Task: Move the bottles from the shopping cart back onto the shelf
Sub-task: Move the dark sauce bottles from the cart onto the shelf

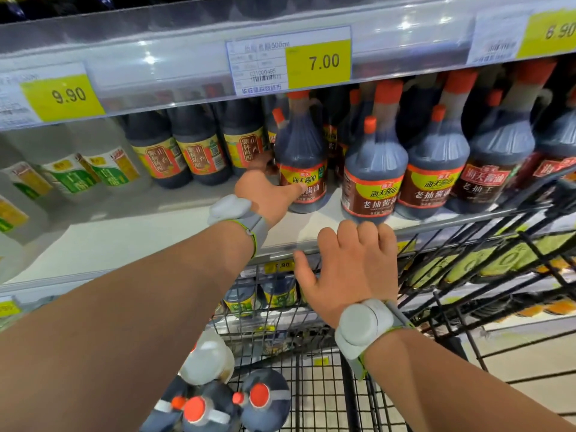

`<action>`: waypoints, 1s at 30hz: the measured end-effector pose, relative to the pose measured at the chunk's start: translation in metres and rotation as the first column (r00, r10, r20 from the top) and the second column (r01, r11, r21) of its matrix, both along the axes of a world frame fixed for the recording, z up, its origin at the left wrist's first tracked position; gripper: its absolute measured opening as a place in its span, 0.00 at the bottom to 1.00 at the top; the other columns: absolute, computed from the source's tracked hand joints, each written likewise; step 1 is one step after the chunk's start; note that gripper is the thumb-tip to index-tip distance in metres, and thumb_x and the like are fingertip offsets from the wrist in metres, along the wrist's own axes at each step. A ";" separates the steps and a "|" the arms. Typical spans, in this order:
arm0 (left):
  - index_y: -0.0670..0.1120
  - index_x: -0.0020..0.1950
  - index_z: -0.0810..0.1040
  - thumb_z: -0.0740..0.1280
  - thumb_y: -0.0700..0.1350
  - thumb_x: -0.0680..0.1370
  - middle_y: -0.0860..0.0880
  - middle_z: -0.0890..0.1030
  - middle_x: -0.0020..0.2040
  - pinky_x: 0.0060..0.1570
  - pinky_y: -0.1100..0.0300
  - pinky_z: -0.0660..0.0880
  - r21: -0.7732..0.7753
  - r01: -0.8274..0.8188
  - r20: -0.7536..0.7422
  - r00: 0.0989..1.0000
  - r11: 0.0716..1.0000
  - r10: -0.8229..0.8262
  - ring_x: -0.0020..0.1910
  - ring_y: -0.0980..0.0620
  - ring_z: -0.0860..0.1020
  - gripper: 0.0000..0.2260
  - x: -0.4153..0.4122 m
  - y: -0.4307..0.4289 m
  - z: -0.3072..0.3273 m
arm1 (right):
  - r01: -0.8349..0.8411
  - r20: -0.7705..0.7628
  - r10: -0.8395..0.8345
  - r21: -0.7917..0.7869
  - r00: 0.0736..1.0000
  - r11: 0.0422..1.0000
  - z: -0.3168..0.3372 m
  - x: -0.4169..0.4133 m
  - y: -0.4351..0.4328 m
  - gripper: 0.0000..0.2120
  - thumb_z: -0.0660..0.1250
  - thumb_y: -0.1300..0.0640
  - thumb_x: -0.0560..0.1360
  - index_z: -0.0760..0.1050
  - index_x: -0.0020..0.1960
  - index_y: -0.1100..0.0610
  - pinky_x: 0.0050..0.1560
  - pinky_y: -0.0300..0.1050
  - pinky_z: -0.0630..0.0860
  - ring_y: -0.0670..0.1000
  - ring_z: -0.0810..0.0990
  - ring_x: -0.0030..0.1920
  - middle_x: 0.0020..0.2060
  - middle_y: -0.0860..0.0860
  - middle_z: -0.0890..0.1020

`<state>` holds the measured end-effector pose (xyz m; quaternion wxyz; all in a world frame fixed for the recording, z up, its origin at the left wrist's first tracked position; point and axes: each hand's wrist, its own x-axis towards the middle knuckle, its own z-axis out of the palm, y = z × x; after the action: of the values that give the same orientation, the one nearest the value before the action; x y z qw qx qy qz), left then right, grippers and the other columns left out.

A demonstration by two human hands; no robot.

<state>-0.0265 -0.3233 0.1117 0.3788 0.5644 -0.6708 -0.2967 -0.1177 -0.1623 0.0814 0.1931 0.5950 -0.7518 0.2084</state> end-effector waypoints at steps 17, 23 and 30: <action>0.63 0.57 0.70 0.73 0.58 0.59 0.52 0.85 0.50 0.46 0.43 0.83 0.048 0.030 -0.025 0.999 0.998 -0.029 0.47 0.41 0.84 0.28 -0.022 -0.020 0.001 | 0.004 0.023 -0.004 0.002 1.000 1.000 -0.004 -0.001 -0.003 0.21 0.59 0.38 0.75 0.72 0.40 0.56 0.55 0.59 0.65 0.58 0.68 0.41 0.36 0.54 0.71; 0.61 0.62 0.71 0.73 0.61 0.59 0.53 0.85 0.53 0.47 0.44 0.84 0.066 0.047 0.004 0.999 0.997 -0.047 0.48 0.41 0.84 0.32 -0.025 -0.024 0.001 | 0.009 0.018 -0.010 0.018 1.000 1.000 -0.003 -0.001 -0.003 0.21 0.59 0.38 0.75 0.72 0.40 0.56 0.55 0.60 0.65 0.58 0.68 0.41 0.37 0.54 0.72; 0.57 0.68 0.72 0.74 0.52 0.67 0.51 0.83 0.59 0.57 0.50 0.80 0.071 0.069 0.031 0.997 0.995 -0.072 0.57 0.44 0.81 0.30 -0.028 -0.021 0.007 | 0.008 0.036 -0.009 0.041 0.999 0.999 -0.001 0.000 -0.002 0.20 0.59 0.39 0.76 0.71 0.41 0.56 0.55 0.60 0.65 0.58 0.67 0.41 0.37 0.54 0.71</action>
<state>-0.0541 -0.3441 0.1185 0.3369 0.5582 -0.6857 -0.3237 -0.1181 -0.1639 0.0802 0.1682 0.5918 -0.7618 0.2028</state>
